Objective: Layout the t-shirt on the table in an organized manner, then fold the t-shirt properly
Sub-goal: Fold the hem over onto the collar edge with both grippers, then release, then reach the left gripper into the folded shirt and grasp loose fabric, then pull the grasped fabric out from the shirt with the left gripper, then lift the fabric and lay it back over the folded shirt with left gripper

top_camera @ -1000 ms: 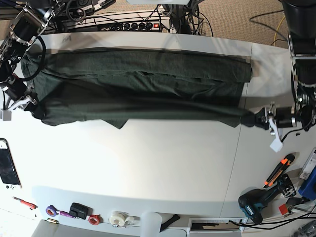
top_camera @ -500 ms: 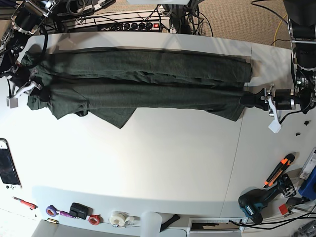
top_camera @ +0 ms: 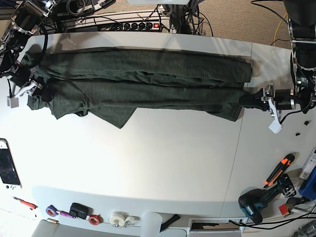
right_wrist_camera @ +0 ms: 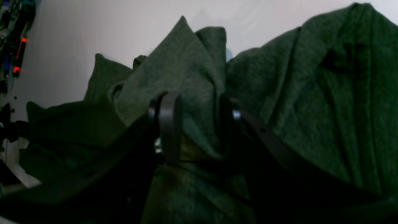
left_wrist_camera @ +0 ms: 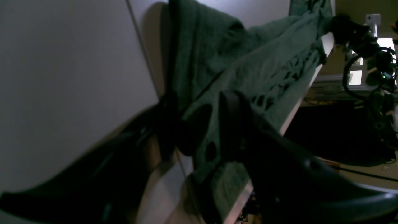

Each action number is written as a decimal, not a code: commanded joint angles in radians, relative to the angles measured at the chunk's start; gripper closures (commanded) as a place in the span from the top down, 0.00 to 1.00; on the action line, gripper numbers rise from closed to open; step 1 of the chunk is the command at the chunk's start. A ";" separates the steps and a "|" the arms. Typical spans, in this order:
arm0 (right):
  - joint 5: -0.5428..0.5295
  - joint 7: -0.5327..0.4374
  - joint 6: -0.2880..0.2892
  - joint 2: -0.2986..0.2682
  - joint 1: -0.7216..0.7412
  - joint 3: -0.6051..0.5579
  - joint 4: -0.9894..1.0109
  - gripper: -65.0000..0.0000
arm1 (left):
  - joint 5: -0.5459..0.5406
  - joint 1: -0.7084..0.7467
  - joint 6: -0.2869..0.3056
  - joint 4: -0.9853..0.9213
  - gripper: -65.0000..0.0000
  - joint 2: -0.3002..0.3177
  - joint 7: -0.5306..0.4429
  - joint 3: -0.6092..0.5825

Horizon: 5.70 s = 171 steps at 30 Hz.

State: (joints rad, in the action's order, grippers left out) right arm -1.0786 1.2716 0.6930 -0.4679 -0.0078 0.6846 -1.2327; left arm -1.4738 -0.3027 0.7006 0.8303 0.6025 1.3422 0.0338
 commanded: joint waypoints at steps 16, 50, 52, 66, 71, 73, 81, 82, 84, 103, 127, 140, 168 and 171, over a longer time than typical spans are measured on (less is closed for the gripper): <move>-0.110 0.001 0.005 -0.031 0.203 0.116 -0.019 0.32 | -0.010 -0.249 -0.002 0.120 0.36 0.045 -0.052 0.223; -0.405 0.125 0.005 -0.024 -0.114 0.319 -0.089 0.32 | 0.767 -0.210 -0.279 0.109 0.36 -0.673 -0.486 -0.383; -0.405 0.125 0.005 -0.024 -0.114 0.319 -0.089 0.32 | 0.805 -0.210 -0.317 0.097 0.36 -0.692 -0.513 -0.417; -0.405 0.125 0.005 -0.022 -0.114 0.319 -0.089 0.32 | 0.951 -0.209 -0.443 0.066 0.19 -0.743 -0.607 -0.457; -0.405 0.125 0.005 -0.022 -0.114 0.319 -0.089 0.32 | 0.951 -0.207 -0.436 0.066 0.00 -0.743 -0.612 -0.457; -0.405 0.125 0.005 -0.022 -0.114 0.319 -0.089 0.32 | 0.951 -0.207 -0.391 0.066 0.00 -0.743 -0.622 -0.457; -0.405 0.125 0.005 -0.022 -0.113 0.319 -0.089 0.32 | 0.863 -0.251 -0.282 0.067 0.00 -0.743 -0.661 -0.457; -0.405 0.125 0.005 -0.022 -0.113 0.319 -0.089 0.32 | 0.839 -0.267 -0.272 0.068 0.00 -0.743 -0.662 -0.457; -0.405 0.125 0.005 -0.022 -0.113 0.319 -0.089 0.32 | 0.811 -0.306 -0.253 0.068 0.00 -0.743 -0.661 -0.457; -0.405 0.125 0.005 0.069 -0.108 0.318 -0.089 0.32 | 0.619 -0.663 -0.179 0.068 0.00 -0.760 -0.596 -0.457; -0.405 0.125 0.005 0.072 -0.108 0.318 -0.089 0.32 | 0.154 -0.888 -0.002 0.071 0.00 -0.760 -0.338 -0.456; -0.288 0.125 0.005 0.072 -0.105 0.318 -0.089 0.32 | -0.010 -0.819 -0.002 0.156 0.00 -0.760 -0.085 -0.456; -0.231 0.093 0.005 0.072 -0.105 0.318 -0.089 0.32 | 0.059 -0.130 -0.002 0.941 0.00 -0.760 -0.142 -0.456; -0.231 0.093 0.005 0.072 -0.106 0.318 -0.089 0.32 | 0.113 -0.042 -0.002 1.011 0.00 -0.760 -0.169 -0.457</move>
State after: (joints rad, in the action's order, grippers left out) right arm -1.2835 1.3853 0.6968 -0.3679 -0.1192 0.9966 -1.3045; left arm -1.3369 -0.3233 0.6933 1.8236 -0.1322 1.2079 -0.4240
